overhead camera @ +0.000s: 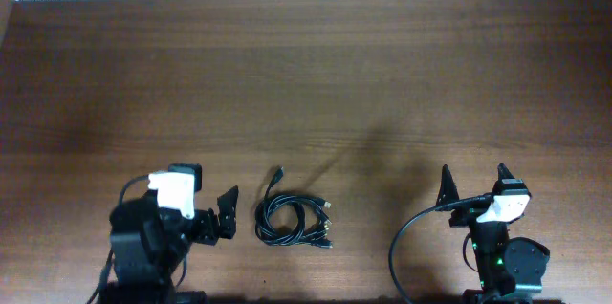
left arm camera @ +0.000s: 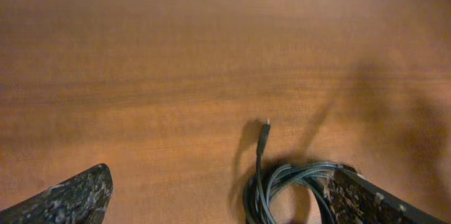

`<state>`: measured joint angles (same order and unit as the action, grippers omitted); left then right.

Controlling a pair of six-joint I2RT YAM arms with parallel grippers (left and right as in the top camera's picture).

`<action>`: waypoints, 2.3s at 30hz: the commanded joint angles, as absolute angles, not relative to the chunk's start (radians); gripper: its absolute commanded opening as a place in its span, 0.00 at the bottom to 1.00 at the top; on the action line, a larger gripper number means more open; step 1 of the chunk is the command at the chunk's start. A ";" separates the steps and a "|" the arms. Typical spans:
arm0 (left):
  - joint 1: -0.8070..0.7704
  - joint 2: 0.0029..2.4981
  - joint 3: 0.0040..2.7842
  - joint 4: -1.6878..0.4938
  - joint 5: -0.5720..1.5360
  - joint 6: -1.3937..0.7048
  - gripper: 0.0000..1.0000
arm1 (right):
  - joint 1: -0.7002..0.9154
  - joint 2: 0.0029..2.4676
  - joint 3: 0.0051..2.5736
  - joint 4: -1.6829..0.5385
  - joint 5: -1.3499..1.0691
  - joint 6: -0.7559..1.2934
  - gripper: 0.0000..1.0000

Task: Untangle cables
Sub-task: 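Reach the left gripper forward and grasp the black cable bundle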

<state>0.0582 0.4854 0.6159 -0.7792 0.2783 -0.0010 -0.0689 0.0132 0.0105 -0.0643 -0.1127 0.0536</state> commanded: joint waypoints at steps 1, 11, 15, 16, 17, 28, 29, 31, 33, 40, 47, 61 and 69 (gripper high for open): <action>0.055 0.623 0.723 -0.837 0.293 -0.007 0.99 | -0.059 0.015 0.006 -0.072 -0.100 0.064 0.99; 0.014 0.976 0.850 -0.971 0.296 0.046 0.99 | -0.059 0.015 0.006 -0.072 -0.100 0.064 0.99; -0.089 1.050 0.850 -0.971 0.293 0.063 0.99 | -0.059 0.015 0.006 -0.072 -0.100 0.064 0.99; -0.126 1.075 0.850 -0.971 0.290 0.065 0.99 | -0.059 0.015 0.006 -0.072 -0.100 0.064 0.99; -0.147 1.090 0.850 -0.970 0.281 0.065 0.99 | -0.059 0.015 0.006 -0.072 -0.100 0.064 0.99; -0.298 1.315 0.850 -0.944 0.113 -0.009 0.99 | -0.059 0.015 0.006 -0.072 -0.100 0.064 0.99; -0.309 1.334 0.850 -0.937 0.102 -0.009 0.99 | -0.059 0.015 0.006 -0.072 -0.100 0.064 0.99; -0.322 1.385 0.850 -0.913 0.089 -0.009 0.99 | -0.059 0.015 0.006 -0.072 -0.100 0.064 0.99; -0.323 1.431 0.850 -0.878 0.089 -0.016 0.99 | -0.059 0.015 0.006 -0.072 -0.100 0.064 0.99; -0.323 1.528 0.850 -0.825 0.108 -0.019 0.99 | -0.059 0.015 0.006 -0.072 -0.100 0.064 0.99; -0.323 1.528 0.850 -0.793 0.107 -0.019 0.99 | -0.059 0.015 0.006 -0.072 -0.100 0.064 0.99; -0.327 1.528 0.827 -0.776 0.160 -0.034 0.99 | -0.059 0.015 0.006 -0.072 -0.100 0.064 0.99; -0.327 1.528 0.789 -0.733 0.157 -0.034 0.99 | -0.059 0.015 0.006 -0.072 -0.100 0.064 0.99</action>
